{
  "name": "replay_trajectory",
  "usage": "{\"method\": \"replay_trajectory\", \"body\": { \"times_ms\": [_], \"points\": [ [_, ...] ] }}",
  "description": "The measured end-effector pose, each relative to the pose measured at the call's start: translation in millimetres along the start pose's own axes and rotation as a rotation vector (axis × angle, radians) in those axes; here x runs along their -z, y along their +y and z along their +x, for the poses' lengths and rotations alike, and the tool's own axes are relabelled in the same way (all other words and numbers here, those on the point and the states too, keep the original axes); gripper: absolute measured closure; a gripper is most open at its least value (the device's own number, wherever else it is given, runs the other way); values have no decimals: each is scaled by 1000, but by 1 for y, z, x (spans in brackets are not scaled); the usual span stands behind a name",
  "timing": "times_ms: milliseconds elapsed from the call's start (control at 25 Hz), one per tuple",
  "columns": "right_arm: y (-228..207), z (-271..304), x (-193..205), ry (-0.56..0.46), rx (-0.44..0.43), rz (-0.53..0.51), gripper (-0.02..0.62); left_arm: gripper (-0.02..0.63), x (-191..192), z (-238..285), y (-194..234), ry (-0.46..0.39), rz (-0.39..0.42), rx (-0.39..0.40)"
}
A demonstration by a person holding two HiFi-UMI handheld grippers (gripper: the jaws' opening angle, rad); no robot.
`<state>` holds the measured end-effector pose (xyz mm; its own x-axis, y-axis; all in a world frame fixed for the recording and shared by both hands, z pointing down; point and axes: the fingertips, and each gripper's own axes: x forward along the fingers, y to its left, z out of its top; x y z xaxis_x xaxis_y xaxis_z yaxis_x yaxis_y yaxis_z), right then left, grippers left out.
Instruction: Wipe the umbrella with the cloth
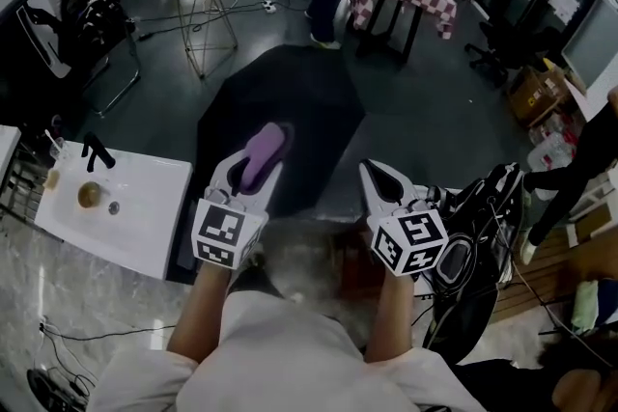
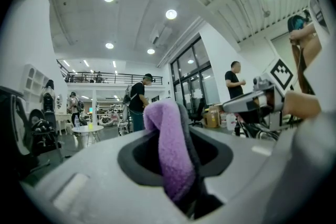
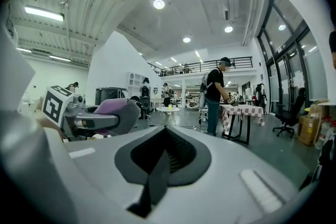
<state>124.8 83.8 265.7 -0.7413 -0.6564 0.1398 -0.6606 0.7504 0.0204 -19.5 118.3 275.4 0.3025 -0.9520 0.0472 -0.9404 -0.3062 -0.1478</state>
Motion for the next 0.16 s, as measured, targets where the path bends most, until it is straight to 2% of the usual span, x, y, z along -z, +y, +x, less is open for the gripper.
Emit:
{"method": "replay_trajectory", "body": {
  "times_ms": [160],
  "points": [
    [-1,-4,0,-2,2,-3,589,480,-4,-4,-6,-10,1,1]
  ]
}}
